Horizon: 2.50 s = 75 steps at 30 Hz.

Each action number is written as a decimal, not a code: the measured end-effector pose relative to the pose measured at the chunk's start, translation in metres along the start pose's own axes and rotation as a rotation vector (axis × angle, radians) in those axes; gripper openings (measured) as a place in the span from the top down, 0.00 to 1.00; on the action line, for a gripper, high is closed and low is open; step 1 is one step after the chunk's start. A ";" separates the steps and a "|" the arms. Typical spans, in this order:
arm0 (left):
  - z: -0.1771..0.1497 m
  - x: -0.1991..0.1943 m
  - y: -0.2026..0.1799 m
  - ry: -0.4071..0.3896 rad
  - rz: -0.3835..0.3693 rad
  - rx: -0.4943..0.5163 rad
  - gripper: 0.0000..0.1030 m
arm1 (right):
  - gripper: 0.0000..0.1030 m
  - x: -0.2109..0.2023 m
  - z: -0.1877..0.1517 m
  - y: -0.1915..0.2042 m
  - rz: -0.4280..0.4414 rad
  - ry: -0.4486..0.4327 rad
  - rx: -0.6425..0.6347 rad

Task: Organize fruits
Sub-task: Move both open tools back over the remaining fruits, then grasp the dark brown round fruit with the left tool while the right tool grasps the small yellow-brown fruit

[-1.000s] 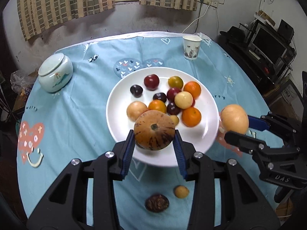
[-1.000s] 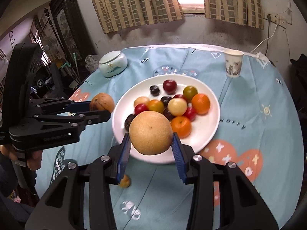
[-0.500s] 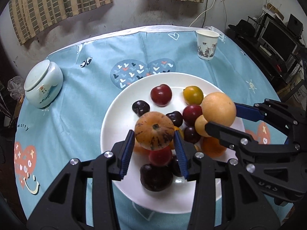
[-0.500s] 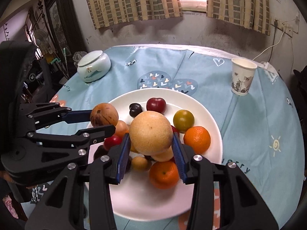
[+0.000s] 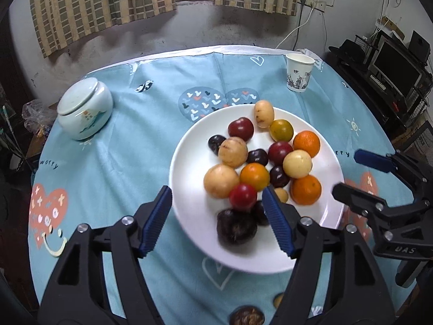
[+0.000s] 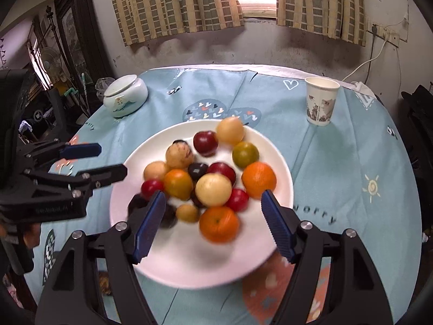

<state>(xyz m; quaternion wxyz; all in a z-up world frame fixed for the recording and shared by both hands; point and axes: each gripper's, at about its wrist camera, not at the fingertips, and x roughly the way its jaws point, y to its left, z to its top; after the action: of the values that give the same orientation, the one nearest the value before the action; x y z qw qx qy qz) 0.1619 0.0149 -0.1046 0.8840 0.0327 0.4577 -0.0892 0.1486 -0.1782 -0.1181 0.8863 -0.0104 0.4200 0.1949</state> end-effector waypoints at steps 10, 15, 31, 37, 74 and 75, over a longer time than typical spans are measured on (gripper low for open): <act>-0.051 -0.072 -0.010 -0.011 0.057 -0.013 0.31 | 0.29 -0.045 -0.099 0.042 0.070 0.104 0.052; -0.063 -0.105 -0.021 -0.050 0.070 0.025 0.30 | 0.29 -0.061 -0.126 0.071 0.070 0.124 -0.006; -0.150 -0.088 0.046 0.158 0.063 -0.183 0.30 | 0.29 -0.043 -0.140 0.093 0.018 0.157 -0.110; -0.164 -0.080 0.044 0.188 0.031 -0.174 0.30 | 0.36 -0.006 -0.125 0.108 -0.008 0.201 -0.210; -0.149 -0.027 -0.015 0.219 -0.038 -0.010 0.27 | 0.75 -0.004 -0.126 0.082 0.069 0.260 -0.134; -0.150 -0.023 -0.016 0.227 -0.042 -0.006 0.27 | 0.75 -0.005 -0.128 0.079 0.067 0.260 -0.127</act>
<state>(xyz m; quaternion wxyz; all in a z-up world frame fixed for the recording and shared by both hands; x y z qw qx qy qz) 0.0257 0.0233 -0.1726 0.8244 0.0302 0.5559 -0.1021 0.0229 -0.1301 -0.1859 0.8148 -0.0774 0.5183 0.2477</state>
